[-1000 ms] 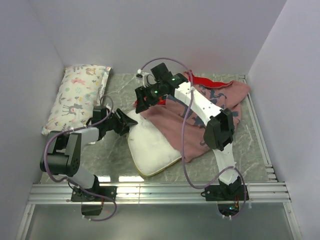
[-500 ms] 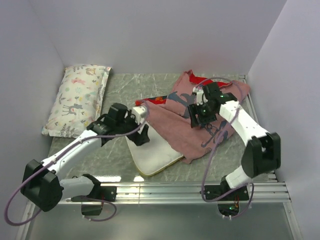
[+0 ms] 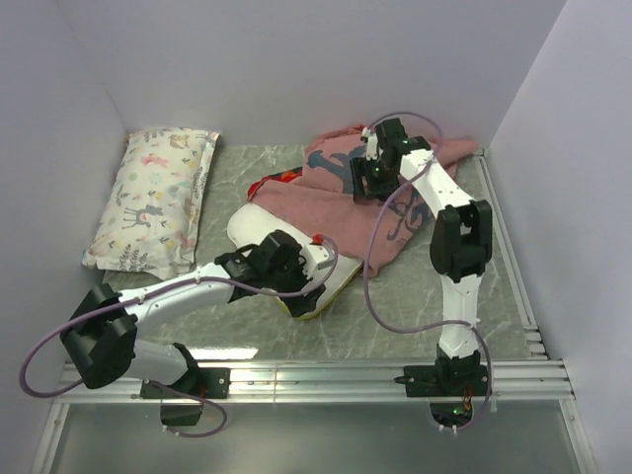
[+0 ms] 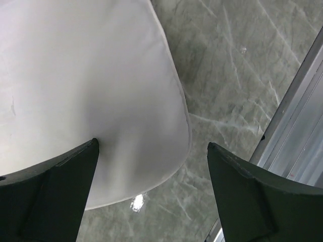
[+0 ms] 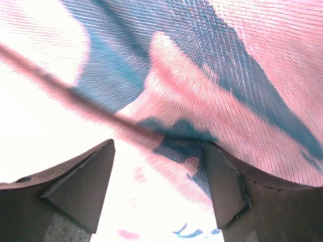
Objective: Put the pillow into the pillowcase
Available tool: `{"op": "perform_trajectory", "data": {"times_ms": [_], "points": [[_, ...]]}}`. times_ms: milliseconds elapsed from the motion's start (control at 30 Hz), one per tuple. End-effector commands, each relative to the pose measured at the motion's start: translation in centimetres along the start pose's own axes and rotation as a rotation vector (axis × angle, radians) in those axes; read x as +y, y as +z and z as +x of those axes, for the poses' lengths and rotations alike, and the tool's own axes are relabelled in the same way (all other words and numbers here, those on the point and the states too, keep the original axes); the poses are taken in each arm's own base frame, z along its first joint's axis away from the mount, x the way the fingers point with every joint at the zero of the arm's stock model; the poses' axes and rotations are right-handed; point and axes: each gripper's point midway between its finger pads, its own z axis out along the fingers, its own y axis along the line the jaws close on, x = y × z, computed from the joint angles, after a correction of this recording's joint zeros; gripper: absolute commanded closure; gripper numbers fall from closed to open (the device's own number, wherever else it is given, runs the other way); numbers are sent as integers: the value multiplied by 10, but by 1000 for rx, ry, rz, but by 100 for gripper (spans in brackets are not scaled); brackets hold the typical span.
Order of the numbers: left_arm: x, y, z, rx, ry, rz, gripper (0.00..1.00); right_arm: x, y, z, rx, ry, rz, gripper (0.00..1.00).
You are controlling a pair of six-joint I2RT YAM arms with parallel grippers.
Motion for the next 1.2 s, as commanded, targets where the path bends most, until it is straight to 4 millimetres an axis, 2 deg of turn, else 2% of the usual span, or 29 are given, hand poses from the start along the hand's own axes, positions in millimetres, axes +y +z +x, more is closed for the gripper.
{"op": "perform_trajectory", "data": {"times_ms": [0, 33, 67, 100, 133, 167, 200, 233, 267, 300, 333, 367, 400, 467, 500, 533, 567, 600, 700, 767, 833, 900, 967, 1000, 1033, 1067, 1100, 1133, 1167], "points": [[-7, 5, -32, -90, 11, -28, 6, 16, -51, -20, -128, 49, -86, 20], [-9, 10, -34, -94, 27, -35, 6, 21, -81, -17, -174, 73, -107, 18], [-10, 15, -33, -82, 56, -82, 5, 11, -76, 12, -121, 121, -117, 17], [-7, 27, -25, -42, 60, -110, 5, 22, -104, 19, -166, 123, -177, 17], [-1, 33, -23, -28, 56, -149, 5, 22, -110, 33, -164, 150, -195, 17], [4, 39, -19, -5, 49, -171, 4, 10, -102, 63, -120, 202, -195, 17], [15, 52, -4, 59, 51, -221, 5, 16, -118, 73, -143, 204, -236, 17], [19, 57, -1, 82, 54, -241, 5, 14, -118, 88, -128, 216, -240, 17], [23, 62, 5, 111, 59, -253, 6, 14, -107, 118, -62, 242, -247, 18], [25, 71, 14, 145, 64, -252, 9, 15, -110, 129, -58, 243, -260, 18], [26, 75, 11, 142, 58, -247, 13, 16, -106, 141, -36, 251, -268, 18], [24, 78, 9, 135, 52, -231, 20, 17, -94, 161, 6, 270, -275, 19], [18, 80, 5, 122, 20, -182, 38, 18, -88, 167, 17, 282, -281, 19], [21, 78, -10, 72, -69, -130, 54, 16, -76, 170, 8, 292, -283, 20], [12, 75, -22, 43, -125, -46, 65, 12, -69, 170, 7, 290, -271, 21], [20, 72, -24, 36, -162, -47, 69, 6, -62, 171, 5, 291, -239, 21], [21, 72, -26, 35, -185, -32, 72, 2, -56, 168, -3, 291, -229, 22], [20, 70, -30, 39, -200, -5, 78, 0, -44, 173, 36, 300, -231, 22], [26, 68, -31, 40, -231, 13, 82, -15, -26, 169, 45, 311, -169, 24], [28, 65, -33, 27, -248, 29, 85, -22, -20, 155, -13, 316, -138, 24], [27, 63, -36, 16, -264, 49, 89, -18, -15, 148, -26, 335, -165, 24], [27, 61, -45, -4, -290, 64, 96, -5, -8, 143, -2, 315, -191, 25], [32, 56, -53, -29, -338, 83, 100, 6, -3, 143, 3, 290, -208, 35], [36, 53, -62, -52, -353, 86, 100, 12, -4, 142, 0, 270, -226, 44], [46, 49, -66, -73, -385, 79, 100, 18, -6, 139, -3, 255, -249, 62], [45, 43, -77, -106, -422, 116, 100, 25, -10, 137, -8, 240, -275, 71], [50, 38, -86, -137, -444, 127, 100, 41, -24, 131, -32, 207, -353, 81], [61, 31, -93, -169, -480, 122, 100, 51, -37, 126, -46, 182, -399, 100], [66, 22, -108, -224, -510, 135, 100, 61, -49, 124, -58, 149, -440, 100]]}}
